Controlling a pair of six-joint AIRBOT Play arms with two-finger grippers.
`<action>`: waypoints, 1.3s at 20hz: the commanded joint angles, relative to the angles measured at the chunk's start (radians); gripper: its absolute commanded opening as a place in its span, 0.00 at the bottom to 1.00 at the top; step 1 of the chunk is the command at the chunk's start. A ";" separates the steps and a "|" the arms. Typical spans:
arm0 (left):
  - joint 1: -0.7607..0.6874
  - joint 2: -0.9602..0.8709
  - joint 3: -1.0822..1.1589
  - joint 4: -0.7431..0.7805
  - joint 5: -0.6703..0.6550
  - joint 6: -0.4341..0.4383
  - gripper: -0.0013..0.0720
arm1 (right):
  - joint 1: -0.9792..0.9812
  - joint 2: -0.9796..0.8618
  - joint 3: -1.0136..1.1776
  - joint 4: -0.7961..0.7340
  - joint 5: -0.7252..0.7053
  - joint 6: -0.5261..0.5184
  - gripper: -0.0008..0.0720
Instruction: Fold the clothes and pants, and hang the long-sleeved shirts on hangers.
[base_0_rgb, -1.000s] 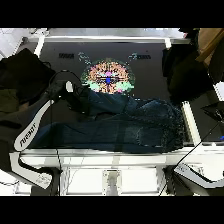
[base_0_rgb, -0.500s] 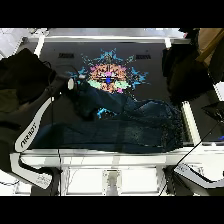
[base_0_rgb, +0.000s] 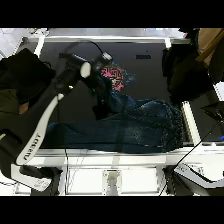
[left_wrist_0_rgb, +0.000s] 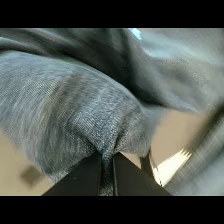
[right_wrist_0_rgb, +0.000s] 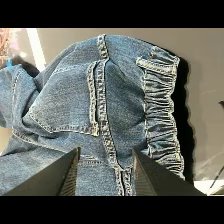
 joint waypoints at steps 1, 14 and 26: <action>-0.088 -0.050 -0.096 0.000 -0.137 -0.029 0.04 | 0.001 0.000 0.000 -0.016 -0.001 -0.003 0.54; -0.079 0.073 -0.288 -0.041 -0.046 -0.104 0.53 | 0.001 0.000 0.000 -0.030 -0.032 -0.026 0.54; 0.334 0.488 -0.836 0.005 0.154 -0.501 0.51 | 0.001 0.000 0.000 -0.030 -0.034 -0.027 0.54</action>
